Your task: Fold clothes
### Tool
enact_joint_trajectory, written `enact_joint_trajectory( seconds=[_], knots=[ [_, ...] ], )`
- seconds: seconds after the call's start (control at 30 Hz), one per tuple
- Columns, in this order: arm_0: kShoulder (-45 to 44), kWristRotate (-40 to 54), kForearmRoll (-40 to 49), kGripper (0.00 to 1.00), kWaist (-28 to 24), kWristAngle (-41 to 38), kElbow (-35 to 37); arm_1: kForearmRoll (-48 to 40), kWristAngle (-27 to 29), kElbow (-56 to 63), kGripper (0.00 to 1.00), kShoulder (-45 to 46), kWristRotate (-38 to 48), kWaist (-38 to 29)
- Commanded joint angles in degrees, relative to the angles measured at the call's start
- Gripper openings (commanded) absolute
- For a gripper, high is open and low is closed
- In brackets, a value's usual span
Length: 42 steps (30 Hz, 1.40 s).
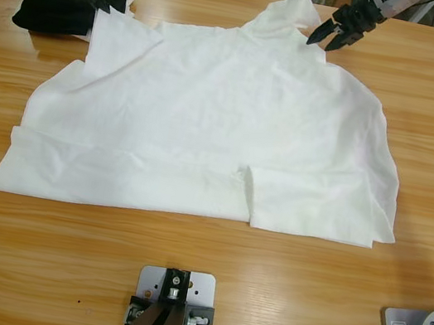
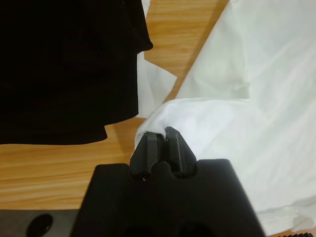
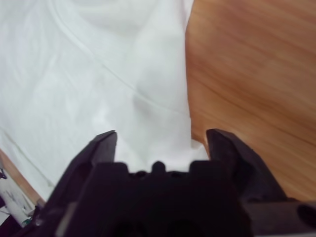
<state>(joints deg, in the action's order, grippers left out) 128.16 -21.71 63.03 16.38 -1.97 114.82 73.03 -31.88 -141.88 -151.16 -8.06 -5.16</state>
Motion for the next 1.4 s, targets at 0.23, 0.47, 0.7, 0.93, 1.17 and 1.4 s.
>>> enact_joint_trajectory(
  seconds=[0.23,0.47,0.7,0.93,1.17,1.4],
  knots=[
    [-0.5,-0.5,0.8,0.000,0.6,0.6,-2.2,3.2,-1.5,-0.2,0.741,-5.0,-0.3,1.0],
    [-0.5,-0.5,0.9,0.000,0.6,0.6,-2.4,3.6,-6.0,-0.3,0.312,-5.4,-2.6,1.1],
    [-0.5,-0.5,0.8,0.000,0.6,0.6,-2.7,3.4,-6.3,-1.4,0.000,-5.7,-3.7,2.0],
    [-0.4,-0.5,0.8,0.000,0.8,0.6,-3.0,3.3,-7.4,-1.5,0.000,-4.8,-3.7,2.5],
    [-1.7,-0.4,0.8,0.000,0.1,0.9,-3.4,3.4,-8.7,0.1,0.000,0.5,-3.6,3.5],
    [-3.0,1.1,0.8,0.000,-3.1,1.4,-5.6,3.3,-14.8,9.8,0.000,8.0,-4.2,5.2]
  ],
)
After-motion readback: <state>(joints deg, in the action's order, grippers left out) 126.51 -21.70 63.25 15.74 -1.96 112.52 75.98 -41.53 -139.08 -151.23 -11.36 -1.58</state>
